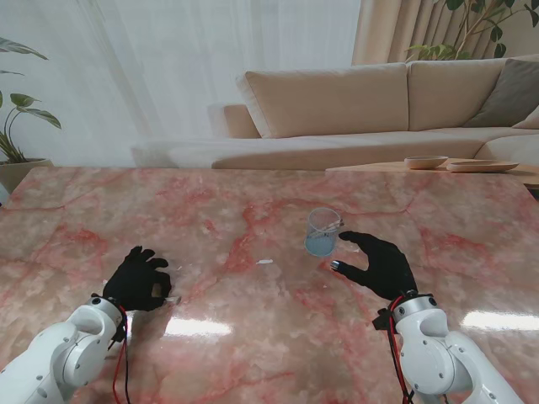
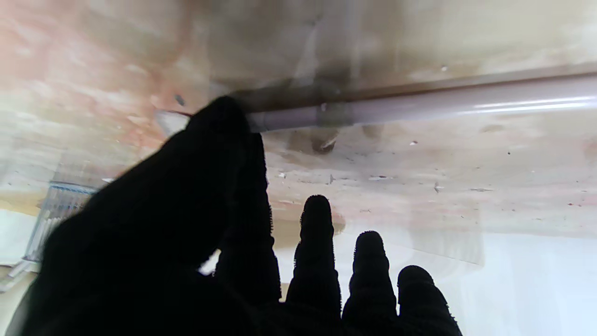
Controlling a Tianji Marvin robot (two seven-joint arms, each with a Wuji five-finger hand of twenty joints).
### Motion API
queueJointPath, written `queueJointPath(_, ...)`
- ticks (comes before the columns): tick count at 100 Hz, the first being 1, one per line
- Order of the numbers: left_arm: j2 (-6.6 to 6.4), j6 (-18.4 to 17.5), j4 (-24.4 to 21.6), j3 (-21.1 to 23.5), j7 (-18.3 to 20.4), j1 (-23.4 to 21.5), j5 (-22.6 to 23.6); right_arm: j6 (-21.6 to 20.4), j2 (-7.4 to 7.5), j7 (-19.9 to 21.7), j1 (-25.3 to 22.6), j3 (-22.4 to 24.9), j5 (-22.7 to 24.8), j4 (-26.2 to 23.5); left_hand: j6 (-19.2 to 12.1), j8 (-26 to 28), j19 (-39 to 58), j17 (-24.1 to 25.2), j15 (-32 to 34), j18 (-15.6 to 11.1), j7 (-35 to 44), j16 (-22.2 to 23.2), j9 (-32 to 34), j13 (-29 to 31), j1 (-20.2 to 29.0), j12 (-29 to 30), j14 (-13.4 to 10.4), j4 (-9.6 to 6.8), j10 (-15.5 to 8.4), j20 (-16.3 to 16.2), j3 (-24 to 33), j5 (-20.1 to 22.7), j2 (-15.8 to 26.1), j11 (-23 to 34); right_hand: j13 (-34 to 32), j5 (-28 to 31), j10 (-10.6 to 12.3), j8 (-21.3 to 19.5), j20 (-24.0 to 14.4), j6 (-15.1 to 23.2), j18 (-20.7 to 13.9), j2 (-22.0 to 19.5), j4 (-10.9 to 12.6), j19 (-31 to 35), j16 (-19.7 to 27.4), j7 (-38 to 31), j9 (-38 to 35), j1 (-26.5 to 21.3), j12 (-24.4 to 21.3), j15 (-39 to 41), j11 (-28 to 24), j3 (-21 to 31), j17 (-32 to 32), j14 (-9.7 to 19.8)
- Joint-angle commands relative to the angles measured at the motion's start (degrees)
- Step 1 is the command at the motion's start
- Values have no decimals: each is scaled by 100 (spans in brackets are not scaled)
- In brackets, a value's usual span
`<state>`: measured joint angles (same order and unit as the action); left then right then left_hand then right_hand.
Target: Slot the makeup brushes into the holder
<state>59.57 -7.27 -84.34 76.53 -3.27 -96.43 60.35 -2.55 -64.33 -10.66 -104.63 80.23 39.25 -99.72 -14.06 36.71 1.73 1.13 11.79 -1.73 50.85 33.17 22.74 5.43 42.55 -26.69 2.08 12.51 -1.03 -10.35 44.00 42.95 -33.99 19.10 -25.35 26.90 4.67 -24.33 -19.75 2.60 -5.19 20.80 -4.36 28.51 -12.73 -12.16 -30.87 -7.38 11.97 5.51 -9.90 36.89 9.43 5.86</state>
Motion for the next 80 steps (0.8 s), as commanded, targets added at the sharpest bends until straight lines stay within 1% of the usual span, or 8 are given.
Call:
queueJointPath(1, -68, -115, 137, -50, 269, -96, 191, 48, -23, 75, -25, -4, -57, 29, 578, 377, -203, -13, -232, -178, -68, 61, -217, -218, -15, -168, -209, -156, -22, 197, 289, 280, 321, 121, 26, 87, 15, -30, -57, -35, -40, -66, 196, -94, -79, 0, -60, -101, 94, 40, -24, 37, -61, 52)
queueJointPath(5, -88, -181, 122, -49, 331, -88, 270, 51, -25, 70, -23, -5, -66, 31, 633, 571, -211, -12, -269, -186, -53, 80, -228, -232, -79, -238, -218, -136, 33, 245, 343, 210, 343, 179, 25, 88, 13, -27, -57, -41, -41, -60, 195, -93, -79, 0, -60, -101, 95, 41, -23, 50, -59, 54)
queueJointPath(11, -113, -252, 109, -58, 379, -77, 397, 50, -27, 62, -18, -3, -71, 34, 701, 818, -230, -17, -349, -207, -50, 111, -278, -255, -165, -401, -235, -63, 24, 357, 482, 133, 357, 258, 26, 88, 11, -23, -56, -36, -42, -63, 193, -91, -78, 1, -64, -92, 97, 40, -23, 69, -58, 54)
queueJointPath(22, -164, -421, 121, -76, 303, -64, 735, 46, -30, 50, -17, 6, -82, 34, 564, 1120, -231, -13, -349, -189, 33, 185, -262, -259, -363, -593, -237, 4, -14, 443, 630, 19, 389, 374, 10, 80, 12, -15, -55, -38, -43, -62, 188, -87, -81, 5, -75, -80, 100, 47, -26, 94, -52, 52)
queueJointPath(25, -174, -458, 129, -83, 275, -59, 790, 42, -31, 47, -17, 11, -85, 35, 483, 1271, -227, -14, -332, -185, 54, 221, -256, -257, -461, -705, -231, 53, -25, 471, 750, -15, 390, 416, 7, 83, 11, -14, -55, -42, -42, -61, 186, -86, -81, 4, -76, -76, 100, 48, -26, 100, -51, 51)
queueJointPath(45, -191, -511, 136, -106, 223, -48, 898, 24, -45, 4, -28, 39, -131, 40, 350, 1749, -240, -15, -349, -185, 110, 278, -232, -268, -665, -959, -243, 189, -16, 569, 877, -170, 554, 505, -11, 80, 1, -3, -53, -45, -41, -61, 179, -79, -83, 6, -86, -60, 103, 55, -28, 132, -44, 40)
queueJointPath(63, -207, -546, 160, -157, 223, -8, 962, 9, -51, -8, -32, 48, -168, 42, 233, 2105, -239, -12, -327, -172, 37, 342, -210, -266, -605, -1240, -238, 199, -59, 600, 547, -334, 845, 610, -10, 62, 1, 7, -51, -31, -39, -70, 175, -75, -84, 14, -86, -48, 104, 56, -26, 147, -44, 32)
queueJointPath(80, -215, -551, 198, -251, 124, 40, 1026, -30, -57, -32, -13, 50, -193, 61, 145, 2181, -216, -18, -233, -140, 23, 406, -82, -219, -642, -1333, -204, 183, -62, 579, 548, -333, 842, 676, -13, 42, 12, 15, -48, -21, -46, -86, 171, -73, -86, 23, -87, -35, 105, 58, -27, 149, -44, 31)
